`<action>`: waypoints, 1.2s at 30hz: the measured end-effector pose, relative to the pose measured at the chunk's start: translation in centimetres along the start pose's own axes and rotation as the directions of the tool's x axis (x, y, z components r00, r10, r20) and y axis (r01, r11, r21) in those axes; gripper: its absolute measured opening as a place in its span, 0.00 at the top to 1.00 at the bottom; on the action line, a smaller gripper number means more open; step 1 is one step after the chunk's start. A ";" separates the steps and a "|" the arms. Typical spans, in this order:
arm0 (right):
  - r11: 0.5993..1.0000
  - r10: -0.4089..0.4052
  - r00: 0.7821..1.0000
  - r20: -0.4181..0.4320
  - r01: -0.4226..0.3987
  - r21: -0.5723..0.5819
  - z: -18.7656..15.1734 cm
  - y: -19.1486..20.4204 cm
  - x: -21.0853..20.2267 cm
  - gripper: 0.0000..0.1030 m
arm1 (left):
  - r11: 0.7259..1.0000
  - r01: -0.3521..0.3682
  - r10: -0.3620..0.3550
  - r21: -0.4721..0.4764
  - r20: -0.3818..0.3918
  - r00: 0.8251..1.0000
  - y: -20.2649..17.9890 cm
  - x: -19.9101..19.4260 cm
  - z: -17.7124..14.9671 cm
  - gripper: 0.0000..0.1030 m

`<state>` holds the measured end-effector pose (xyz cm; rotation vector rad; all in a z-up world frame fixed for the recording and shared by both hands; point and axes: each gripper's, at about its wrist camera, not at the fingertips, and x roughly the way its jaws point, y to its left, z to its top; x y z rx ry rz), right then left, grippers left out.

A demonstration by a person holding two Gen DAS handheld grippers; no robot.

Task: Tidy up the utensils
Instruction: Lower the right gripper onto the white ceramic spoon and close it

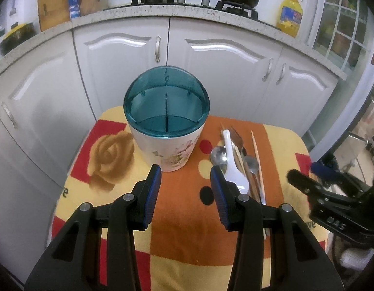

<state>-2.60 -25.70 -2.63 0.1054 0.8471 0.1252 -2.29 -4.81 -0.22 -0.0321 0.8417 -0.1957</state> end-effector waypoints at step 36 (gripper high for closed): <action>0.977 0.208 0.956 -0.205 -0.214 -0.009 2.2 0.4 11.7 0.93 | 1.000 -0.001 0.002 0.007 -0.090 0.996 0.0 4.7 -0.3 0.60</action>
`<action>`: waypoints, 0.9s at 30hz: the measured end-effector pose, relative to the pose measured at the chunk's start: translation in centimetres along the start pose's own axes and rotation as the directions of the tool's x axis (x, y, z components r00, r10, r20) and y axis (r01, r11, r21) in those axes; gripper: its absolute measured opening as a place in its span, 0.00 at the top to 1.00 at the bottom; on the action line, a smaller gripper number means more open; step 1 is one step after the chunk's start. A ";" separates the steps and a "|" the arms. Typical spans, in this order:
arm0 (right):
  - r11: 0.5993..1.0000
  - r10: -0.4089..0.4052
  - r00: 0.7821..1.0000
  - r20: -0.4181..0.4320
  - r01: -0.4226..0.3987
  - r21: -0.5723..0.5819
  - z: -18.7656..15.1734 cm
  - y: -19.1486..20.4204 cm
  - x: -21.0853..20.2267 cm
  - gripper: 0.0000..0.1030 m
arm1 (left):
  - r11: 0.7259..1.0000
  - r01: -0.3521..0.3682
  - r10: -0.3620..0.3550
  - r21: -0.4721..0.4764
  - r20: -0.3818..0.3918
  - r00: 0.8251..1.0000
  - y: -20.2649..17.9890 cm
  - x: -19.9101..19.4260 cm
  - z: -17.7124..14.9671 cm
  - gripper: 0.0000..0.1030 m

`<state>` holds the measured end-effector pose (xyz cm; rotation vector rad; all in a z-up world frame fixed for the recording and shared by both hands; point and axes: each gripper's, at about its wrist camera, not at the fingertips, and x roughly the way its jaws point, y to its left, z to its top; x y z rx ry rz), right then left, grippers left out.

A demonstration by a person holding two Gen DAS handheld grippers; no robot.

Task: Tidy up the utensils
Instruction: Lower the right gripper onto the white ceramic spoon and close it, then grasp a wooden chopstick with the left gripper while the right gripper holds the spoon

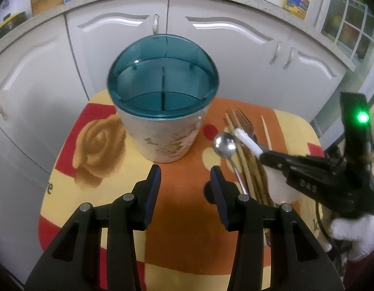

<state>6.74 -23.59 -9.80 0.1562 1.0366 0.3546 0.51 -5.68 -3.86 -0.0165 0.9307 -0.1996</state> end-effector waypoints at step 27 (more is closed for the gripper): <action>0.986 -0.004 1.000 -0.004 0.005 0.166 -2.8 -5.6 -2.0 0.68 | 0.996 0.075 -0.081 -0.058 -0.109 0.991 -3.2 6.0 0.0 0.60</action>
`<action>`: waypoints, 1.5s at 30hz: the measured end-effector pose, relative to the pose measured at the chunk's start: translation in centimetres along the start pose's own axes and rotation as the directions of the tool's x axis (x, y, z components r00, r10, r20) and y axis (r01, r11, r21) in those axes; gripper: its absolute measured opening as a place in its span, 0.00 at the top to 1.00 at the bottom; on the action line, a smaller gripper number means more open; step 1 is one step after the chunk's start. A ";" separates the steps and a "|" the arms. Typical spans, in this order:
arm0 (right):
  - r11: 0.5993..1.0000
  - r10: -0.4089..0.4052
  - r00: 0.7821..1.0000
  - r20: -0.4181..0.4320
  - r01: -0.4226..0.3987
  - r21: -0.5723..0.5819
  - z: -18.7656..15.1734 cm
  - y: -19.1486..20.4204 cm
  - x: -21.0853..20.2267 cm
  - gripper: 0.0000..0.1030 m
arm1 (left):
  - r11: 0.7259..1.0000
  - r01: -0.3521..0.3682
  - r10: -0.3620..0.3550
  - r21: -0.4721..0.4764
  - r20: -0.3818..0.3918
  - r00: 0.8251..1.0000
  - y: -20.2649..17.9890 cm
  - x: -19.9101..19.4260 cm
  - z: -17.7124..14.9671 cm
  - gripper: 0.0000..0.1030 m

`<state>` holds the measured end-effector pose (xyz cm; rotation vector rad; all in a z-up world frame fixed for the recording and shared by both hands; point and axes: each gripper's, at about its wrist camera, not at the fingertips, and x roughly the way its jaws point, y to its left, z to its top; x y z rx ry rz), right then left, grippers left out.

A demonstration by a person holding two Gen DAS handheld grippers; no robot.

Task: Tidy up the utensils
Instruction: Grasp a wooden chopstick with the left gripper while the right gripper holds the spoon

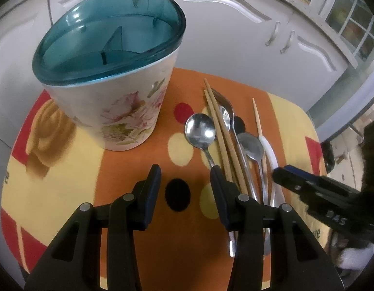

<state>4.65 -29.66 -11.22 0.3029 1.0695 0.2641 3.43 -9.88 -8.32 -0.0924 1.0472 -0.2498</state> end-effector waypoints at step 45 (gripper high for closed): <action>0.997 0.051 0.996 -0.072 -0.047 0.054 -2.6 -3.1 -0.7 0.74 | 0.989 0.132 -0.116 0.065 -0.209 0.971 1.5 -0.3 -3.4 0.94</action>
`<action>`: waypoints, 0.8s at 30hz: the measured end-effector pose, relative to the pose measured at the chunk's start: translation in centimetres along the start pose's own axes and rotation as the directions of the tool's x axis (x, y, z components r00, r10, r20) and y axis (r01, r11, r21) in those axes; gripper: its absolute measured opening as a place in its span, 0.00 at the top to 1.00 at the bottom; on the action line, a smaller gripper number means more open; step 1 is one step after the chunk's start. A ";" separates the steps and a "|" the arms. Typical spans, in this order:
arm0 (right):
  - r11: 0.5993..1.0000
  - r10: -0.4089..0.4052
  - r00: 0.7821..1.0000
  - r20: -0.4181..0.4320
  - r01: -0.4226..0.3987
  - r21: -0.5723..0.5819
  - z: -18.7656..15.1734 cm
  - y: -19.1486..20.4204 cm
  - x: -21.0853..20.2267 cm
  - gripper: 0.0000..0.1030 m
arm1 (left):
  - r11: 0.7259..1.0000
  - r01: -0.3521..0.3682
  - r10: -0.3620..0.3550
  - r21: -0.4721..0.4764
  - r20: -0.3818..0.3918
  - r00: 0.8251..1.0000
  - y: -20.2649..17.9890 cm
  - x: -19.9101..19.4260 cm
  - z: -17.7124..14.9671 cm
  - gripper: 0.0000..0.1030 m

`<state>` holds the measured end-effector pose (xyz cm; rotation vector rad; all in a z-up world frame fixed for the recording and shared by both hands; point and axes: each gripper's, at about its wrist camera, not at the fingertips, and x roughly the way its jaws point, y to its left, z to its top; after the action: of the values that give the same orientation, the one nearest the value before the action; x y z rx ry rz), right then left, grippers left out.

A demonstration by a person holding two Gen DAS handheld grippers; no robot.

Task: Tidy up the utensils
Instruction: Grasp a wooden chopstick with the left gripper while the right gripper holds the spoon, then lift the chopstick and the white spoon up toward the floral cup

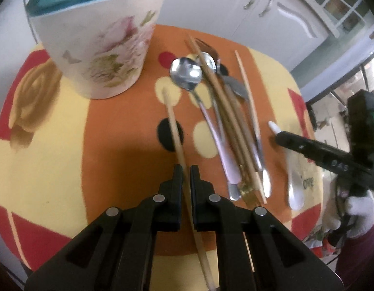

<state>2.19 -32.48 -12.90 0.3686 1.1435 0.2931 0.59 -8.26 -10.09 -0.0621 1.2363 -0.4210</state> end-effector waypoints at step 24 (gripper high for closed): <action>0.989 -0.048 0.990 0.131 0.066 -0.133 -0.4 2.5 -4.0 0.88 | 0.998 0.037 -0.034 -0.049 0.070 0.997 0.9 -0.1 3.0 0.95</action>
<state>0.23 -31.81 -8.68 0.2295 1.0003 0.2919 3.62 -7.97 -9.26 -0.1410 1.1792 -0.4154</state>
